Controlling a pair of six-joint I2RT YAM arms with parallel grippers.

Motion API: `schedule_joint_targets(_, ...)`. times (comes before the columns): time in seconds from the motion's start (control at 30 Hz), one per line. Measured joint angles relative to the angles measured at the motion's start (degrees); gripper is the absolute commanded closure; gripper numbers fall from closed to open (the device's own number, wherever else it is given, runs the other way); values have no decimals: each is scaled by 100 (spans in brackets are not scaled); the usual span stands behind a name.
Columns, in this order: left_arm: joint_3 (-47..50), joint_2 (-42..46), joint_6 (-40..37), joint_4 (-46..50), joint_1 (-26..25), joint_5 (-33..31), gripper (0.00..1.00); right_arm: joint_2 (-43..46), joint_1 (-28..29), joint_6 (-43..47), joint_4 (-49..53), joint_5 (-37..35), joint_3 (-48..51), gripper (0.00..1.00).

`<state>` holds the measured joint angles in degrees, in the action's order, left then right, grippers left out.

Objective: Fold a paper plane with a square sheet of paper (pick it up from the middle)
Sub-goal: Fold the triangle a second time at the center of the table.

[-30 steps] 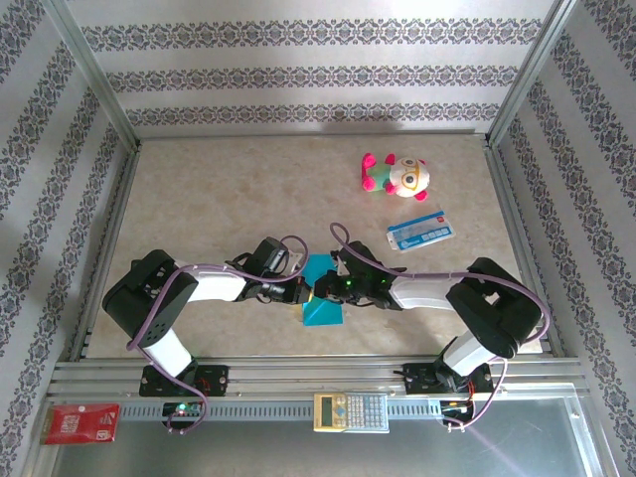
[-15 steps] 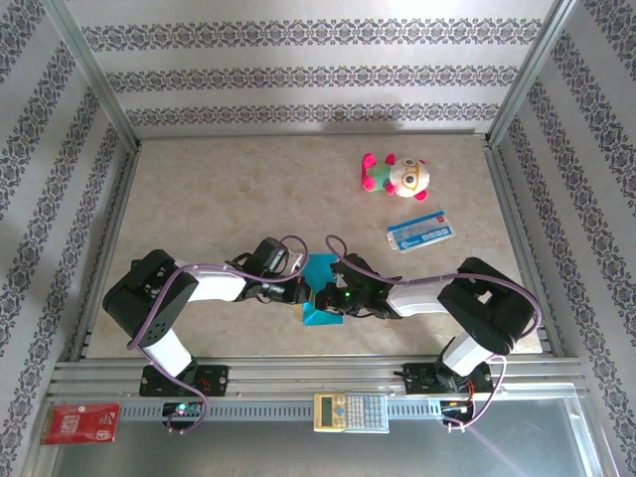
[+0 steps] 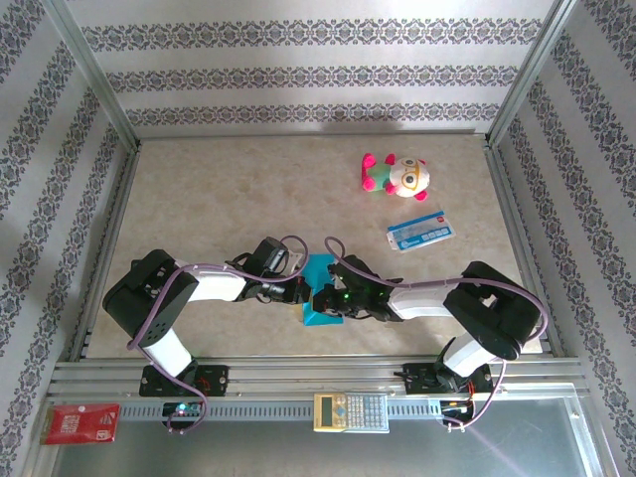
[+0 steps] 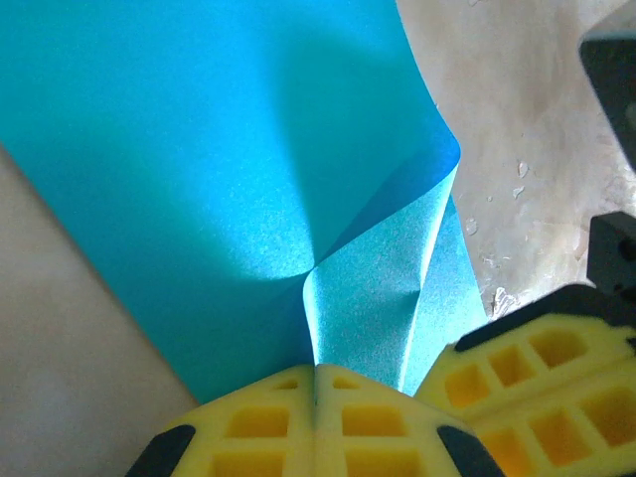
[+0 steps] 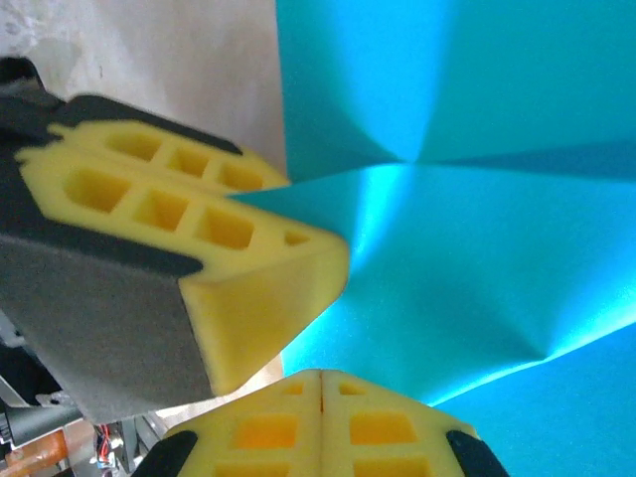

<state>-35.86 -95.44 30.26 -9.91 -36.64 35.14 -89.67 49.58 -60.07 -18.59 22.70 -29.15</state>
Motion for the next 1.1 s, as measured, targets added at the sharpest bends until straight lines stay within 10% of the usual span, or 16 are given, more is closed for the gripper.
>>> schedule_joint_targets(1.1, -7, -76, -2, -17, 28, 68, 100, -350, -999, 157, 116, 168, -225, 97)
